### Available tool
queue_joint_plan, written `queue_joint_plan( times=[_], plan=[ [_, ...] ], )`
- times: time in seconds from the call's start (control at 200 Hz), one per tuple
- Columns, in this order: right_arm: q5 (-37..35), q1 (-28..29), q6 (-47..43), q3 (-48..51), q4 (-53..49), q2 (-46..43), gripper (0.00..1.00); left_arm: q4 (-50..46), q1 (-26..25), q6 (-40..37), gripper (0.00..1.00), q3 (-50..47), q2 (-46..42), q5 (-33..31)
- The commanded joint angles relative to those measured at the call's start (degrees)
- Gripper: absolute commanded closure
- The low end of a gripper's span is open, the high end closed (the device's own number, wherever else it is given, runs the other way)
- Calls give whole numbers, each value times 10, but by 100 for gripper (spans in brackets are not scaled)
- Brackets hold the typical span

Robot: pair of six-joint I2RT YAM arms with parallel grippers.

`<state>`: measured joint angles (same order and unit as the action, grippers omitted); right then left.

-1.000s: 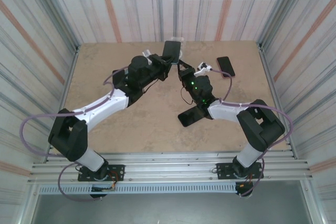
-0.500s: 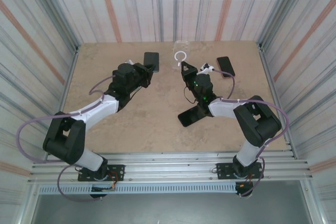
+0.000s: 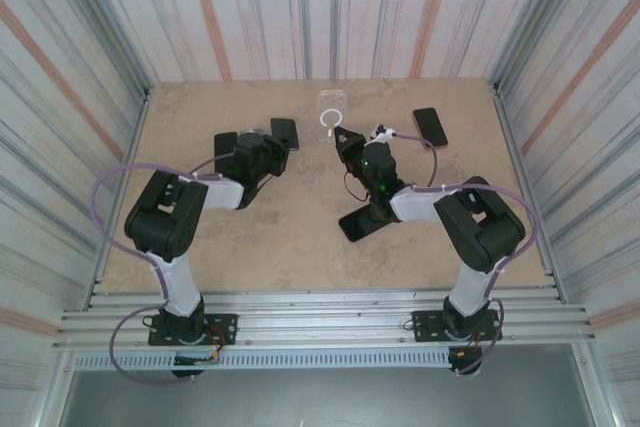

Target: Take the phone out of the phone case

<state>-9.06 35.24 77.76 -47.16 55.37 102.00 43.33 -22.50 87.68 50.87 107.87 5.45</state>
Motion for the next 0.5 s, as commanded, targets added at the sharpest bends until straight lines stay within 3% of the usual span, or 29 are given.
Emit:
queue_joint_plan(
  times=[0.0, 0.496],
  plan=[
    [6, 6, 20, -15, -1, 15, 100, 72, 12, -10, 100, 32, 25, -6],
    [14, 10, 29, -11, 10, 40, 100, 46, 26, 18, 100, 104, 118, 56]
  ],
)
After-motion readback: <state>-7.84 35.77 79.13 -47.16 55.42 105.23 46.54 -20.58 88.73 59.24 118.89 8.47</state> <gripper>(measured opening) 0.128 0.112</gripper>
